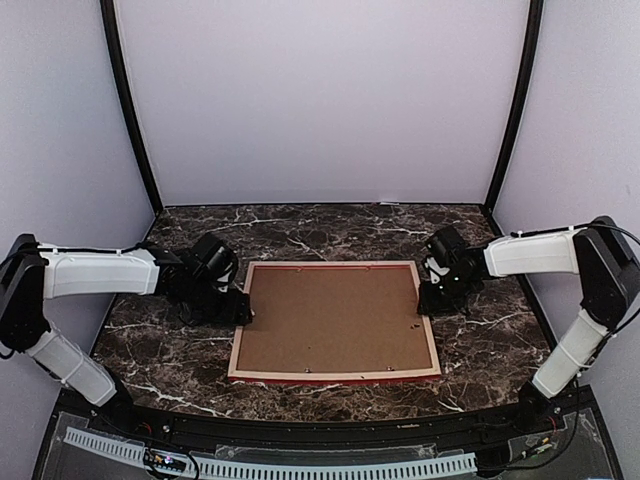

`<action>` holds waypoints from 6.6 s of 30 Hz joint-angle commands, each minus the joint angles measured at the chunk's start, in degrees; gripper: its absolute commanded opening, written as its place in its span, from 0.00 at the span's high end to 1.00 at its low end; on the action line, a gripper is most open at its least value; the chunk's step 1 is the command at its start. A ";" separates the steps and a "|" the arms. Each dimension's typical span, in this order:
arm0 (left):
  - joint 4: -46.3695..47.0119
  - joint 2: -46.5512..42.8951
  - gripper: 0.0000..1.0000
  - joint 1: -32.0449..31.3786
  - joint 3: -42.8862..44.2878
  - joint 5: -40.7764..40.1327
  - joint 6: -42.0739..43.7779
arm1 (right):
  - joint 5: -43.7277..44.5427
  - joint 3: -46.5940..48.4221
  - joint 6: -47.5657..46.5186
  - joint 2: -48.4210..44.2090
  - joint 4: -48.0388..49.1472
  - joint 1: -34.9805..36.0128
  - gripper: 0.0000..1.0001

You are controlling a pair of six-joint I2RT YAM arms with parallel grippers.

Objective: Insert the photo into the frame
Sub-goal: Press the fastener onto the backboard.

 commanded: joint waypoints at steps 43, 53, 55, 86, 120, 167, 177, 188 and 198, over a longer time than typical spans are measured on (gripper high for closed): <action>-1.25 16.42 0.58 8.40 9.25 9.01 17.04 | -4.55 -1.21 -4.45 1.46 2.53 -0.83 0.76; -1.42 15.98 0.61 8.35 6.98 10.54 17.96 | -4.77 -1.22 -4.41 1.18 2.29 -0.84 0.77; -1.47 15.81 0.62 8.35 6.93 10.78 18.14 | -4.89 -1.13 -4.45 1.10 2.24 -0.83 0.77; 2.12 13.43 0.84 8.35 5.71 10.59 18.67 | -4.99 -0.70 -5.40 0.72 1.01 -0.85 0.78; 2.85 13.49 0.79 8.35 6.20 5.96 20.42 | -6.46 -1.74 -5.07 1.12 1.96 -0.80 0.79; 5.78 9.52 0.73 0.78 -0.80 3.31 0.63 | -8.48 -6.85 4.91 -6.85 3.38 2.57 0.40; 5.85 9.02 0.75 -0.32 -0.96 2.23 -1.02 | -5.23 -7.54 6.61 -5.33 3.51 3.61 0.42; 5.71 8.99 0.75 -0.33 -1.07 1.95 -0.90 | -5.56 -6.87 4.06 -4.06 2.44 3.79 0.57; 5.17 8.66 0.76 -0.33 -1.15 1.91 -0.88 | -11.17 -4.71 -4.88 -4.18 -1.30 3.00 0.64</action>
